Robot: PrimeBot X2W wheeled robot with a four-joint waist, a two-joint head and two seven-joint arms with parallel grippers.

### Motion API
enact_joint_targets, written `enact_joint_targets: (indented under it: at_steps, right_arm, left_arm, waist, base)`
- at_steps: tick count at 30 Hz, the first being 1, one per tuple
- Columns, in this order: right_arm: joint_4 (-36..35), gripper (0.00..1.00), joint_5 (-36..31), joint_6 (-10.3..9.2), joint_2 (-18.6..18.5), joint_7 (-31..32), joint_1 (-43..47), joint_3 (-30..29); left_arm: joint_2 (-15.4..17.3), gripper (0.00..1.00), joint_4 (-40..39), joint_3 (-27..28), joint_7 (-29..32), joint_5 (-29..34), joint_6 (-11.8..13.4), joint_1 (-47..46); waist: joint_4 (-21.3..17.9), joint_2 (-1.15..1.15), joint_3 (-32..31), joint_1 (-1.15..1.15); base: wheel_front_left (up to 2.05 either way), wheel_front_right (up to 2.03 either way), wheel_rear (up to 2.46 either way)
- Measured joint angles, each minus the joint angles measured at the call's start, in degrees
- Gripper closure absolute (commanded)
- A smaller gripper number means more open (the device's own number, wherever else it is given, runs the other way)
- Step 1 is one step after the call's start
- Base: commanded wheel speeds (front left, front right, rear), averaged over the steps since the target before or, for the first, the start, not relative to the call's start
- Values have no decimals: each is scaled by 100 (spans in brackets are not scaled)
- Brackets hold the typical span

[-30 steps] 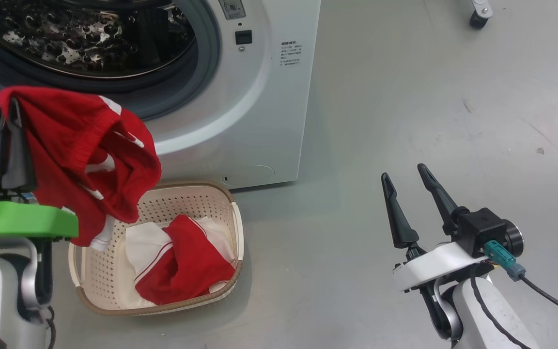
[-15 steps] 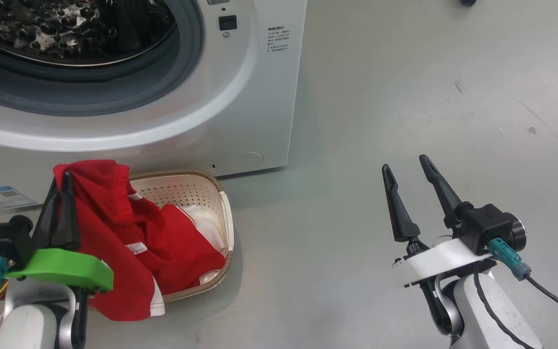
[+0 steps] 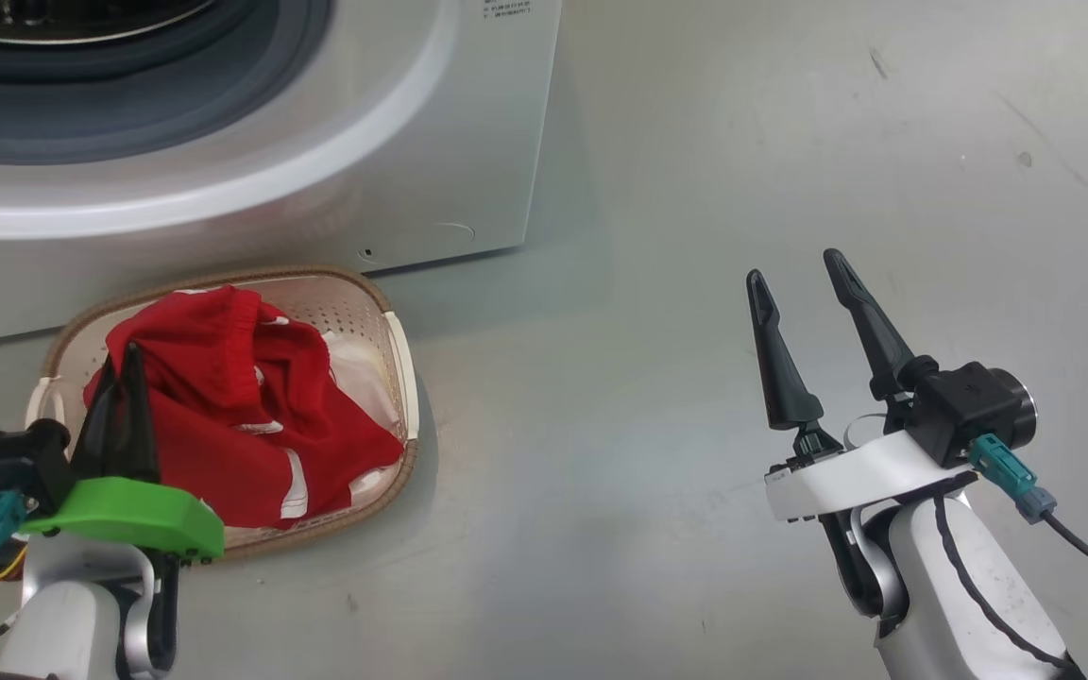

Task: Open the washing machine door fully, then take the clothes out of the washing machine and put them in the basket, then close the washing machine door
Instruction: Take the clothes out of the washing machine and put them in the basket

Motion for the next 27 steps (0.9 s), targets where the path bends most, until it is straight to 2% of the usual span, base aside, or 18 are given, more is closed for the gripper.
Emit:
enact_joint_targets:
  at_steps: [16,27]
  right_arm:
    - [-342,0,-14,-46,1,0,-577,74]
    - [-350,0,-14,-85,0,0,-940,122]
  left_arm:
    - [-19,100,1345,171,-100,-170,-77,-1238]
    - [-44,100,2676,158,57,-404,-278,-1770]
  waist:
    - [-169,0,1249,0]
    - [-249,0,1930,1]
  base:
    - [0,0,0]
    - [0,0,0]
